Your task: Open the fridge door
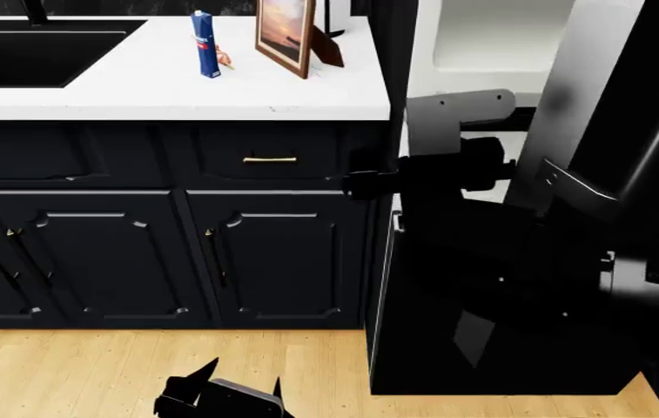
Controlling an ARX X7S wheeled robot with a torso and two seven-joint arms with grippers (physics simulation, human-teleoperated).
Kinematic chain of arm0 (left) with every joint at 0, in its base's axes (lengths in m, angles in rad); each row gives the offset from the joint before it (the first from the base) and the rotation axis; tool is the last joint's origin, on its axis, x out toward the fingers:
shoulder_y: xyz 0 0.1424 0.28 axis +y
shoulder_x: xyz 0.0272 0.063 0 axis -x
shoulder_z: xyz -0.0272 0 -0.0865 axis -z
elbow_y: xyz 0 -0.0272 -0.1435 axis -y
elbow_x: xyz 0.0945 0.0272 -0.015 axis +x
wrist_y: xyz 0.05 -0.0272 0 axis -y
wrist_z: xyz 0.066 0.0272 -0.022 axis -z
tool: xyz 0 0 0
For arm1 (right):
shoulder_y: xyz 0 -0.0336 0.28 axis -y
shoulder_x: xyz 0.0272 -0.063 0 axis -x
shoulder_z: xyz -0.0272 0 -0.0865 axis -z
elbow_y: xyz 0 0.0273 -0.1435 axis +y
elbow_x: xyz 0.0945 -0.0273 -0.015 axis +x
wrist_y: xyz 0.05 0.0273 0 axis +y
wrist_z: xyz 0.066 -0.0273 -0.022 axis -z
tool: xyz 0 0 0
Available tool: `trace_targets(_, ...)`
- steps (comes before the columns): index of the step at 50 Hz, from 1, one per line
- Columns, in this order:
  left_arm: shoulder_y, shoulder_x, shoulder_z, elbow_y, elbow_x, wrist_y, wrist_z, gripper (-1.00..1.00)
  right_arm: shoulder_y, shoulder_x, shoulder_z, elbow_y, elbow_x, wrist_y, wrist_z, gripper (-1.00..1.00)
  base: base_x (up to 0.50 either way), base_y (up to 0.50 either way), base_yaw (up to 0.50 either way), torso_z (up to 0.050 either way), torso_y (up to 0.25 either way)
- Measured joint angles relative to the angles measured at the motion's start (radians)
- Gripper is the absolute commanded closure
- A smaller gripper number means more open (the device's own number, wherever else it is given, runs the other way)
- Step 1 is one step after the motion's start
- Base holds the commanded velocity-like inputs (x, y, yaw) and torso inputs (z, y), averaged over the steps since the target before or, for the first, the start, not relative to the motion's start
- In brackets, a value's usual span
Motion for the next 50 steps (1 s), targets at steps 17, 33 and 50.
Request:
trace_targets(17, 0.008, -0.014, -0.011, -0.005, -0.013, 0.016, -0.003, -1.00, 0.049, 0.215, -0.027, -0.354, -0.020, 0.043, 0.100, -1.00, 0.00, 0.00, 0.00, 0.000, 0.000)
trace_targets(33, 0.004, -0.018, -0.009, -0.011, -0.017, 0.024, -0.004, -1.00, 0.132, 0.622, -0.074, -0.708, -0.061, 0.113, 0.242, -1.00, 0.00, 0.00, 0.00, 0.000, 0.000)
trace_targets(50, -0.006, -0.018, 0.007, -0.017, -0.008, 0.025, -0.003, -1.00, 0.171, 0.977, -0.117, -0.888, -0.145, 0.063, 0.348, -1.00, 0.00, 0.00, 0.00, 0.000, 0.000)
